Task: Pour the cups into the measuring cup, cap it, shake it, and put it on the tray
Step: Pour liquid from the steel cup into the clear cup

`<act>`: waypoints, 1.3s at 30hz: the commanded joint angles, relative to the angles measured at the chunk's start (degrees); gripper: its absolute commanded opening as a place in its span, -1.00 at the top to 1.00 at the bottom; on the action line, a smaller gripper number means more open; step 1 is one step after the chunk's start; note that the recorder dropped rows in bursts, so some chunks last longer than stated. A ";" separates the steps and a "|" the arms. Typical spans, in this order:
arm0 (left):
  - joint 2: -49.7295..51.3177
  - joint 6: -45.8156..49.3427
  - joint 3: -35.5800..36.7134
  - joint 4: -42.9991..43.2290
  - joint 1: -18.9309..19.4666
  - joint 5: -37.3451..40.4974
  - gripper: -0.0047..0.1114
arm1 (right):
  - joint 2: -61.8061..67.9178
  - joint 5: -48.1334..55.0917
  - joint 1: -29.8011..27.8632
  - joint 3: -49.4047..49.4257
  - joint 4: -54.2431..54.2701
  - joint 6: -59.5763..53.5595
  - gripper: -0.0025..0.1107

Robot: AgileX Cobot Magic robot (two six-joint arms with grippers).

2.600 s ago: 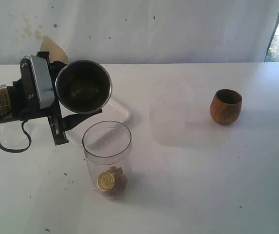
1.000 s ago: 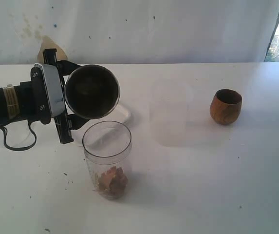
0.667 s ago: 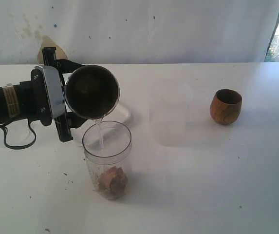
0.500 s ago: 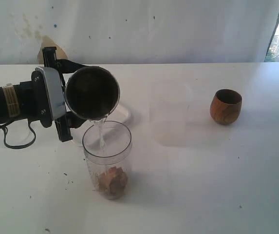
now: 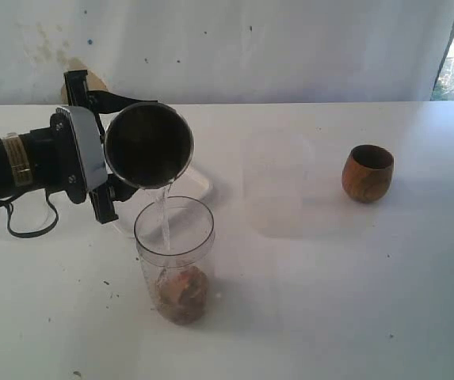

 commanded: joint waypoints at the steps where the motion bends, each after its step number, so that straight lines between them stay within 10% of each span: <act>1: -0.78 0.55 -0.79 -2.57 -0.30 -4.18 0.92 | -0.22 -0.49 -0.15 0.40 0.00 0.35 0.96; 39: -0.78 12.02 -0.79 -2.71 -0.30 -8.06 0.92 | -0.22 -0.49 -0.15 0.40 0.00 0.35 0.96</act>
